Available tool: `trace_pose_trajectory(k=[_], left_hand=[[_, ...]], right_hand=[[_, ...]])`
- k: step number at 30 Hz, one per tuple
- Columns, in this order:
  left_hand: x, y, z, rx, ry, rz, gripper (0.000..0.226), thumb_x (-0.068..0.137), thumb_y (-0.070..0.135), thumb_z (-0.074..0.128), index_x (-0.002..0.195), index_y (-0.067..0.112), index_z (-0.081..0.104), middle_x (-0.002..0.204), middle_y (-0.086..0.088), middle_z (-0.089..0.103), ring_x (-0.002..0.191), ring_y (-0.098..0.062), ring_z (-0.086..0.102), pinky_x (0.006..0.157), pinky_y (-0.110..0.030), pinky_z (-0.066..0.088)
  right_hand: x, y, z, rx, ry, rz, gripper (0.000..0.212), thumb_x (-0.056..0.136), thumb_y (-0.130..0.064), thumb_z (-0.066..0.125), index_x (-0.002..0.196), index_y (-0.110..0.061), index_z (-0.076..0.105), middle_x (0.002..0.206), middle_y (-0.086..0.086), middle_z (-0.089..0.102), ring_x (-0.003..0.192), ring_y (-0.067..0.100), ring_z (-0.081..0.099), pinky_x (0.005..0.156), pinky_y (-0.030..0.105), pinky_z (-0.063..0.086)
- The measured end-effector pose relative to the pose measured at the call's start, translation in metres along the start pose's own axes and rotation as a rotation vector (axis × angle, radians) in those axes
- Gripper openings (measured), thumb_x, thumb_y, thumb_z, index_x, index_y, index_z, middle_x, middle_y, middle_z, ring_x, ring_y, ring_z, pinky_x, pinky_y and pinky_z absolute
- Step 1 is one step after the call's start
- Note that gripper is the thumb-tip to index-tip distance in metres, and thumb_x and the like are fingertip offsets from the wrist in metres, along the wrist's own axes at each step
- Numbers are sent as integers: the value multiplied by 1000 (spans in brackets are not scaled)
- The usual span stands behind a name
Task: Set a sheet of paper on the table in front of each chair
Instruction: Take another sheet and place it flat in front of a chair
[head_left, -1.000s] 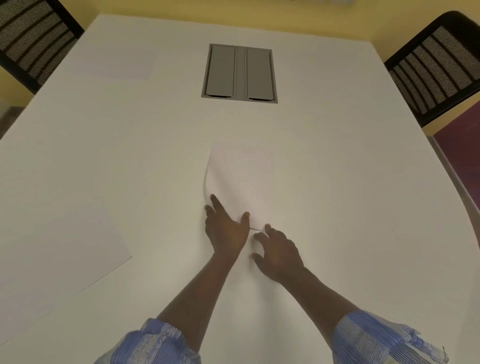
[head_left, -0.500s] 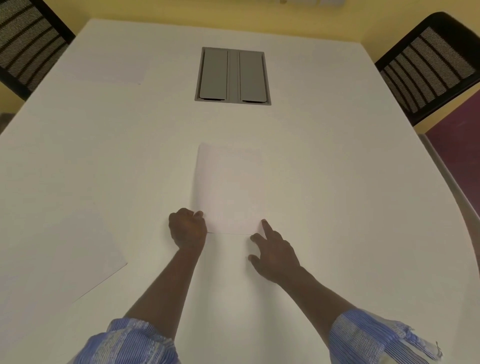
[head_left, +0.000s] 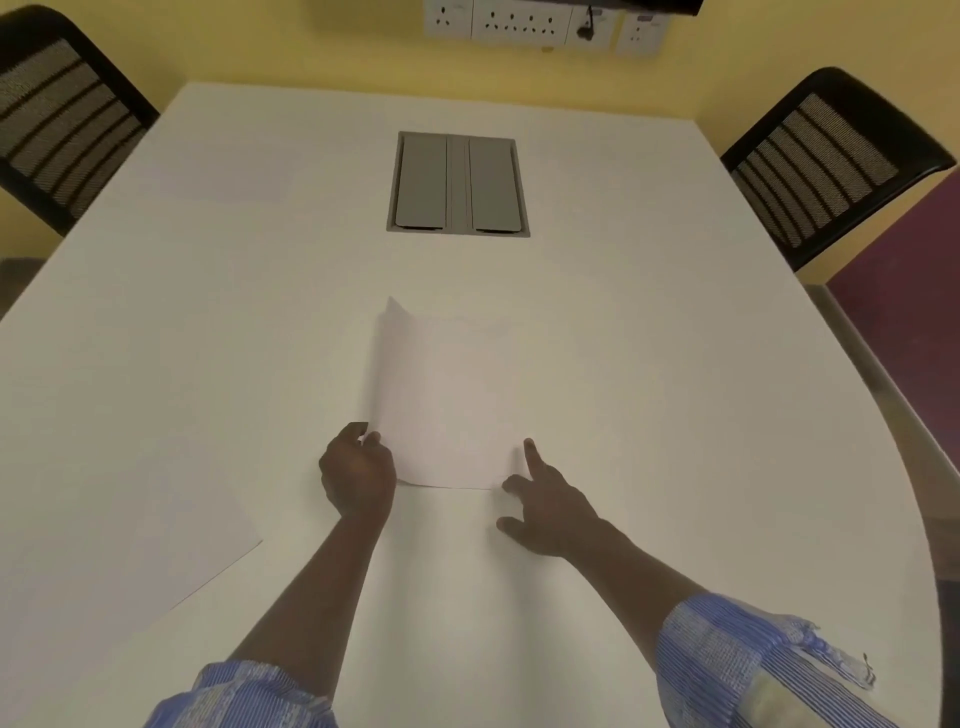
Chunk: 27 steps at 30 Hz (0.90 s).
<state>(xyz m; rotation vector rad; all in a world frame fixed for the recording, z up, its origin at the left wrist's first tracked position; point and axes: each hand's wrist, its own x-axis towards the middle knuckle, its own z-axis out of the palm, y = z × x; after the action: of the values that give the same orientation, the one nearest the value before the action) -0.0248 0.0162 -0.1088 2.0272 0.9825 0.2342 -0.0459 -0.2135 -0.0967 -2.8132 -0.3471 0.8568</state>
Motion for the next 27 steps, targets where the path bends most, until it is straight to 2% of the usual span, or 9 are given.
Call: trace_pose_trajectory(k=[5, 7, 10, 13, 15, 19, 21, 25, 27], left_hand=[[-11, 23, -21, -139, -36, 2, 19, 95, 11, 61, 108, 8, 74, 102, -18, 76, 93, -36, 70, 88, -33, 50], [-24, 35, -29, -249, -81, -57, 17, 95, 13, 62, 108, 10, 72, 94, -19, 75, 74, -35, 71, 82, -41, 58], [-52, 53, -37, -453, -129, -183, 11, 94, 11, 64, 104, 13, 69, 73, -9, 69, 46, -24, 60, 51, -32, 50], [-91, 70, -44, -619, -225, -263, 10, 94, 6, 64, 103, 8, 68, 70, -5, 63, 46, -21, 54, 46, -27, 42], [-123, 77, -47, -685, -310, -306, 9, 95, 5, 64, 103, 7, 68, 74, -6, 63, 47, -19, 52, 44, -26, 40], [-201, 83, -51, -723, -484, -362, 6, 95, 6, 66, 100, 8, 69, 77, -9, 64, 48, -18, 49, 43, -24, 40], [-244, 84, -51, -728, -565, -368, 6, 95, 8, 67, 100, 8, 69, 80, -9, 65, 49, -17, 49, 43, -25, 40], [-338, 85, -52, -724, -669, -316, 8, 95, 11, 67, 103, 9, 69, 88, -10, 67, 57, -20, 52, 48, -29, 41], [-385, 85, -51, -723, -693, -274, 8, 94, 12, 69, 102, 11, 70, 91, -10, 70, 63, -24, 58, 51, -30, 43]], right_hand=[[-32, -3, -11, 133, 143, 63, 67, 95, -55, 54, 152, -28, 32, 170, 5, 0, 147, 25, 30, 106, 41, 41], [-49, -5, -15, 290, 229, 117, 72, 94, -58, 54, 154, -25, 32, 168, 5, 17, 149, 21, 29, 112, 38, 36], [-79, -9, -22, 706, 364, 285, 78, 90, -63, 58, 152, -21, 37, 155, 6, 43, 142, 20, 42, 112, 31, 36], [-119, -11, -29, 1225, 369, 471, 84, 83, -71, 62, 148, -22, 42, 140, 7, 55, 122, 25, 58, 104, 41, 50], [-148, -10, -33, 1433, 358, 479, 83, 81, -72, 64, 143, -21, 46, 128, 6, 59, 106, 23, 64, 94, 43, 58], [-210, -3, -38, 1479, 474, 362, 71, 79, -74, 65, 134, -32, 49, 120, -8, 62, 100, 15, 68, 90, 40, 60], [-243, 7, -41, 1484, 575, 313, 52, 81, -70, 66, 115, -32, 56, 108, -13, 66, 96, 13, 71, 85, 38, 62], [-314, 44, -43, 1411, 806, 317, 17, 92, -43, 67, 105, -32, 65, 100, -8, 74, 85, 16, 73, 84, 44, 62], [-352, 70, -41, 1319, 898, 351, 20, 96, -30, 63, 114, -22, 67, 111, -3, 74, 95, 22, 72, 91, 44, 59]])
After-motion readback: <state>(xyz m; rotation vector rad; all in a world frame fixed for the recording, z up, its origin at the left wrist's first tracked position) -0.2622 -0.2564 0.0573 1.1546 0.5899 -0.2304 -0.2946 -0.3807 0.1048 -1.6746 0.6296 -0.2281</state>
